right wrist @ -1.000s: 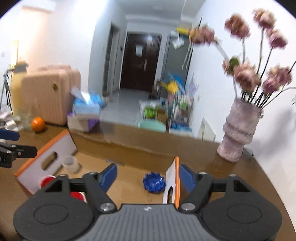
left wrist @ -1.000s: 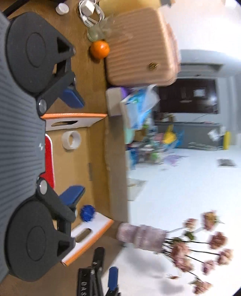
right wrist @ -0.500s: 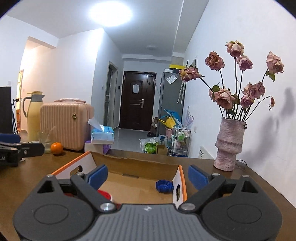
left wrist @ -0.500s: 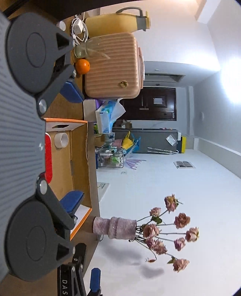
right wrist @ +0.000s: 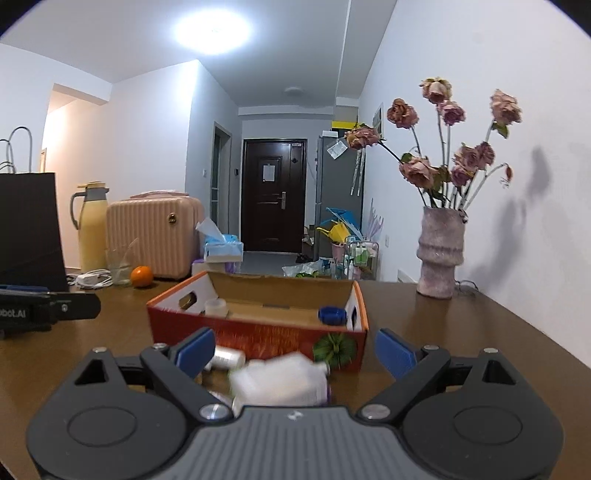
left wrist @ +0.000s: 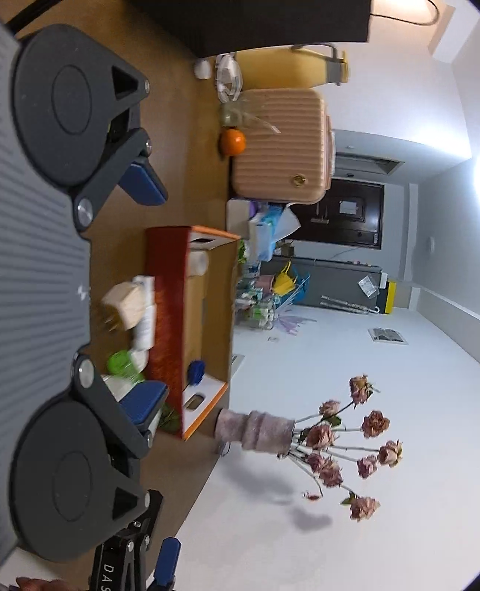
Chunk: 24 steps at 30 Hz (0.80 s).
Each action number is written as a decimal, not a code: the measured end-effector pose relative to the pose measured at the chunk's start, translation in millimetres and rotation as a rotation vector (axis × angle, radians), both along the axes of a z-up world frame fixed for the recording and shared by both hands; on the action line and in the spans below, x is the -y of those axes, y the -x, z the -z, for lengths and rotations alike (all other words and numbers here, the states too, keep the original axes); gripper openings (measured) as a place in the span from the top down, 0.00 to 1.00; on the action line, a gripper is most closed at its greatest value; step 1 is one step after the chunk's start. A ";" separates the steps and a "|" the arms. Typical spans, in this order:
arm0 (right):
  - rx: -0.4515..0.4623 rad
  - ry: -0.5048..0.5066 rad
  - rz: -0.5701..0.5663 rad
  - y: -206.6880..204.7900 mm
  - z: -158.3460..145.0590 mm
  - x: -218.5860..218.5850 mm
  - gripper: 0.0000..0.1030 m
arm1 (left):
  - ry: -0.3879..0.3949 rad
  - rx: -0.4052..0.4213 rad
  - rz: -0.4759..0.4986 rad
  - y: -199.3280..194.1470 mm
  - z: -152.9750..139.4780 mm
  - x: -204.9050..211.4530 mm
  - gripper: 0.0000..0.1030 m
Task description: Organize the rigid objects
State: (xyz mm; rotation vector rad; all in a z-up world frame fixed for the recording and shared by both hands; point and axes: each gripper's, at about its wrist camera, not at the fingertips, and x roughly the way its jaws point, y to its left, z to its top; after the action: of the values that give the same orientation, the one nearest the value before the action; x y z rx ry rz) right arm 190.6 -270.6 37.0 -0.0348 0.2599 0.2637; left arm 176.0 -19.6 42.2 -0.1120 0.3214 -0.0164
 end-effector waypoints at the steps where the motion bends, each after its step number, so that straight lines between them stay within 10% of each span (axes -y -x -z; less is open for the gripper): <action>1: -0.004 -0.001 0.000 10.4 3.1 2.6 0.09 | 0.008 -0.008 0.003 7.0 2.5 0.9 0.00; 12: -0.092 -0.066 0.035 88.7 44.6 26.9 0.09 | -0.010 -0.122 0.034 59.4 45.1 5.9 0.00; 24: -0.199 -0.130 0.047 45.0 59.9 45.5 0.18 | 0.072 -0.235 0.105 9.1 51.7 31.6 0.03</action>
State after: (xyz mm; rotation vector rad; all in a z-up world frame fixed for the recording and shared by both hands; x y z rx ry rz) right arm 145.6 -316.1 -22.9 0.1269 0.4399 0.2366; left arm 166.9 -51.2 -9.4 -0.1689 0.5613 -0.1198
